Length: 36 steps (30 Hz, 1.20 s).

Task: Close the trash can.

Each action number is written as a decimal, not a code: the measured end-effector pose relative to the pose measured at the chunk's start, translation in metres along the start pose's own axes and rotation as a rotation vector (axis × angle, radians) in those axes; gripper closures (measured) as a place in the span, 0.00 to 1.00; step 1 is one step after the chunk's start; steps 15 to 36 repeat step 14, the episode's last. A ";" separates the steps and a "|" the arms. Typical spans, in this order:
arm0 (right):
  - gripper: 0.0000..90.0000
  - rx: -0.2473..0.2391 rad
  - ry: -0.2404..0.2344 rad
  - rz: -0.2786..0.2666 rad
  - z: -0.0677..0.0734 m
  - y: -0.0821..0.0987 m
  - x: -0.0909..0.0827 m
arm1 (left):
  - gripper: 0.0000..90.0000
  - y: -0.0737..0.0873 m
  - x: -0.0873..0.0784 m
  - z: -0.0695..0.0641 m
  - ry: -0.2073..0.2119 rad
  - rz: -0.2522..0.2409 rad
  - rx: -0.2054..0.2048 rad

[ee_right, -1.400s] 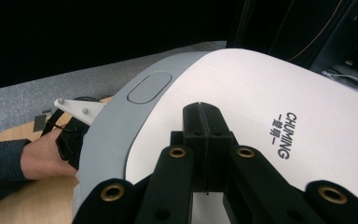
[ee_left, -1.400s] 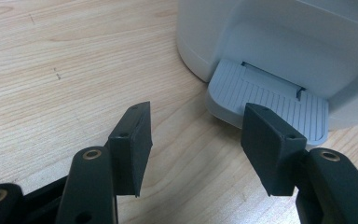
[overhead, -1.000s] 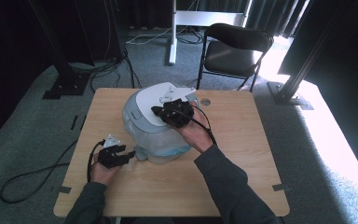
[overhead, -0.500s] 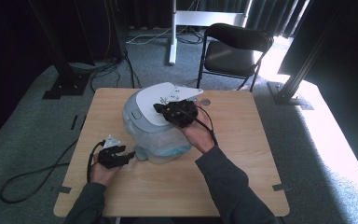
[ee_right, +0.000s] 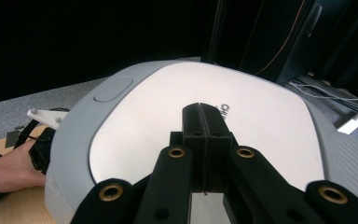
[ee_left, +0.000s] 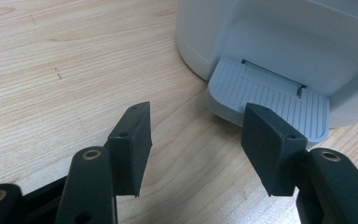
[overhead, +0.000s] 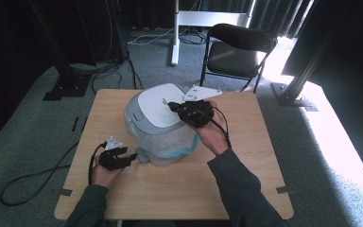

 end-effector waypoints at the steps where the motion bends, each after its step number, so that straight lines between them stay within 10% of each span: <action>1: 1.00 0.000 0.000 0.000 0.000 0.000 0.000 | 0.48 0.000 0.000 0.000 0.000 0.000 0.000; 36: 1.00 0.016 0.055 0.009 -0.019 0.017 -0.016 | 0.48 -0.001 -0.001 0.003 -0.014 -0.010 -0.008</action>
Point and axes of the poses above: each handheld gripper's, and its own axes: x roughly forward along the jaws, y roughly out of its underside, z roughly to its left, the point moved 5 cm from there along x, roughly forward along the jaws, and after that the axes turned 2 degrees about x, right-handed, at the moved point
